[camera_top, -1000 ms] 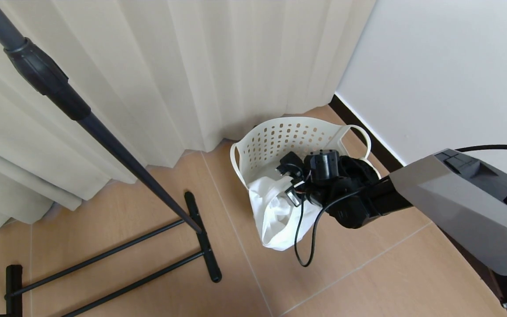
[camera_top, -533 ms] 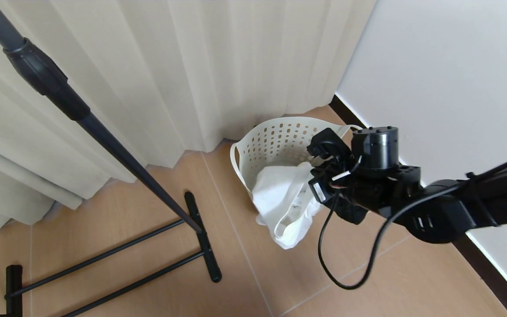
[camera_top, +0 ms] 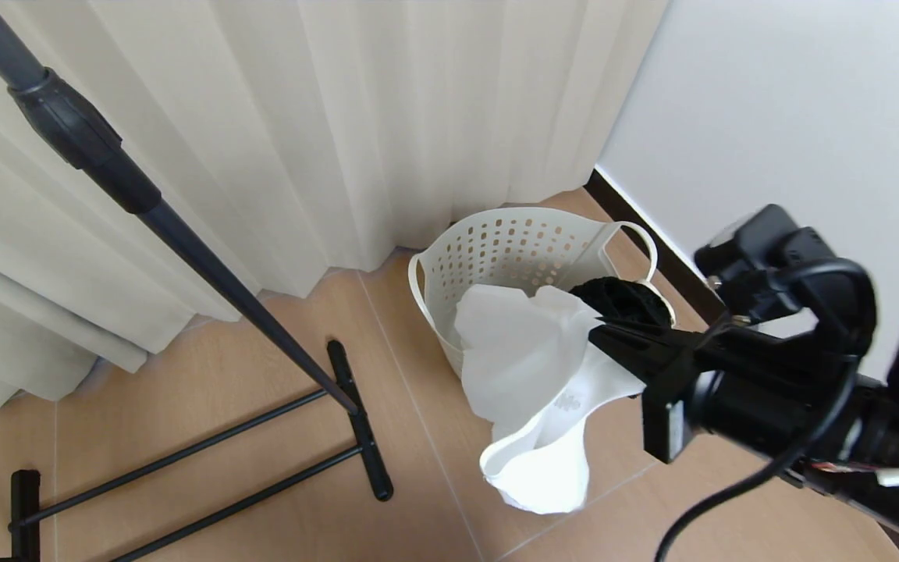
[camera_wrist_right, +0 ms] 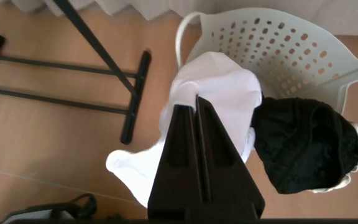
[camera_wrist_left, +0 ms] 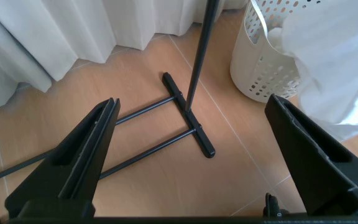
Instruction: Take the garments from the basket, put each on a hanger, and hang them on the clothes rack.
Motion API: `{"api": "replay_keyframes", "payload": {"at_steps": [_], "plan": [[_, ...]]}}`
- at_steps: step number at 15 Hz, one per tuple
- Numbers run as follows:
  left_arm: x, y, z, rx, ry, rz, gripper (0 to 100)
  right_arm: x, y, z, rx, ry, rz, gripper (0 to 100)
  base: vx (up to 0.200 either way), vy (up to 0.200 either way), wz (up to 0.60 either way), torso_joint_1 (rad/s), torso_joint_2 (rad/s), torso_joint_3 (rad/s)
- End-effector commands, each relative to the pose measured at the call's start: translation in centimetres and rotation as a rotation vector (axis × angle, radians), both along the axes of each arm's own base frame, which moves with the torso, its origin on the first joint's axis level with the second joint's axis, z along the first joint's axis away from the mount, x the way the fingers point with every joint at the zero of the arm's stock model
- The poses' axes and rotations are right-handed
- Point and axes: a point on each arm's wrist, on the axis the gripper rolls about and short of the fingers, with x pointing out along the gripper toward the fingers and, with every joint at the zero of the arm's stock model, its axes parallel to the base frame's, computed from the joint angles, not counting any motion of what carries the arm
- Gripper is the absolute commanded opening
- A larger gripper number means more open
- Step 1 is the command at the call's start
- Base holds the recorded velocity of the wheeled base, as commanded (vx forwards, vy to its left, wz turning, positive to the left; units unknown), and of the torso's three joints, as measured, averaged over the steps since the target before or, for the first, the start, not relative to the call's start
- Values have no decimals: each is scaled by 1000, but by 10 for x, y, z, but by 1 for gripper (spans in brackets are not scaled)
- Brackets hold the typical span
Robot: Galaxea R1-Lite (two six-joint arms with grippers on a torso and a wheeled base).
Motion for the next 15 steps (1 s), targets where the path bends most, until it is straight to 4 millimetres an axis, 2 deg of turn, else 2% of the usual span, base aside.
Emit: {"api": "replay_keyframes", "payload": {"at_steps": [1, 8, 15], "plan": [[0, 0, 0, -1, 0, -1, 100, -24, -20, 17, 79, -50, 43, 0, 0, 0, 0, 0, 0, 0], [0, 0, 0, -1, 3, -3, 100, -27, -23, 16, 76, -51, 54, 0, 0, 0, 0, 0, 0, 0], [0, 0, 0, 1, 3, -3, 100, -27, -25, 12, 52, -53, 55, 0, 0, 0, 0, 0, 2, 170]]}}
